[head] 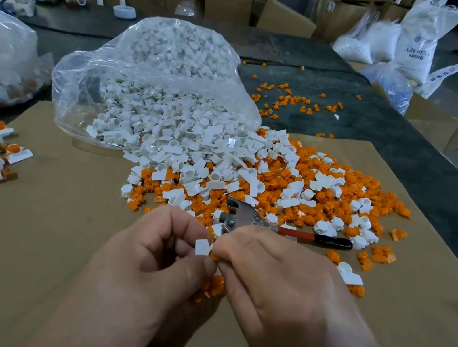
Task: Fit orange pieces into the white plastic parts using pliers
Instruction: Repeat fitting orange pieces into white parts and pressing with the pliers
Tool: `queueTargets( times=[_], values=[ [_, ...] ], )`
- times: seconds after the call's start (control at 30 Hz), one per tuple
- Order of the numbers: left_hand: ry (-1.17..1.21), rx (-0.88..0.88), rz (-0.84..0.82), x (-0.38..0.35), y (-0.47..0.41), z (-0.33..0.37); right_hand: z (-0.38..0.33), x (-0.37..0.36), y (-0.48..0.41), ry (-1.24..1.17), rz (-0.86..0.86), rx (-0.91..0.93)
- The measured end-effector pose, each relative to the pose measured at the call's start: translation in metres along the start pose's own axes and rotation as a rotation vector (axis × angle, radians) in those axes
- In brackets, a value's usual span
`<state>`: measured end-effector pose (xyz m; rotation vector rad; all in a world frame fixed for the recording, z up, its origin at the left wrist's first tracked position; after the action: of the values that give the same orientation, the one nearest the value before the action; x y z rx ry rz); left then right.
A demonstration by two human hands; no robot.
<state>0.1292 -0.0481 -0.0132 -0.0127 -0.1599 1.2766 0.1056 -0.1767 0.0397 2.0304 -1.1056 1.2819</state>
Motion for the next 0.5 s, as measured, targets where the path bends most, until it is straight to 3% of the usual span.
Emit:
queueTargets(
  times=[0.07, 0.17, 0.3, 0.5],
  values=[
    [0.004, -0.005, 0.006, 0.0, -0.001, 0.001, -0.001, 0.011, 0.001, 0.079, 0.134, 0.041],
    [0.021, 0.012, 0.028, 0.005, -0.002, 0.002, 0.016, 0.022, 0.007, 0.171, 0.197, -0.073],
    [0.068, 0.022, 0.025, 0.009, -0.004, 0.005, 0.06, 0.018, 0.013, 0.342, -0.063, -0.394],
    [0.143, 0.03, 0.033, 0.009, -0.007, 0.004, 0.074, 0.011, 0.015, 0.373, -0.155, -0.395]
  ],
)
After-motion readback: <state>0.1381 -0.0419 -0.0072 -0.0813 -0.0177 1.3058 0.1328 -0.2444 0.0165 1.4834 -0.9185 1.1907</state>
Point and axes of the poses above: each hand's wrist, its own y-axis away from the middle knuckle, its own x-axis out of the back of the hand, z = x × y, the point moved 7 cm from there along -y, towards the middle knuckle, and after that the axes turned 12 degrees about -z, right-handed, at the moved point
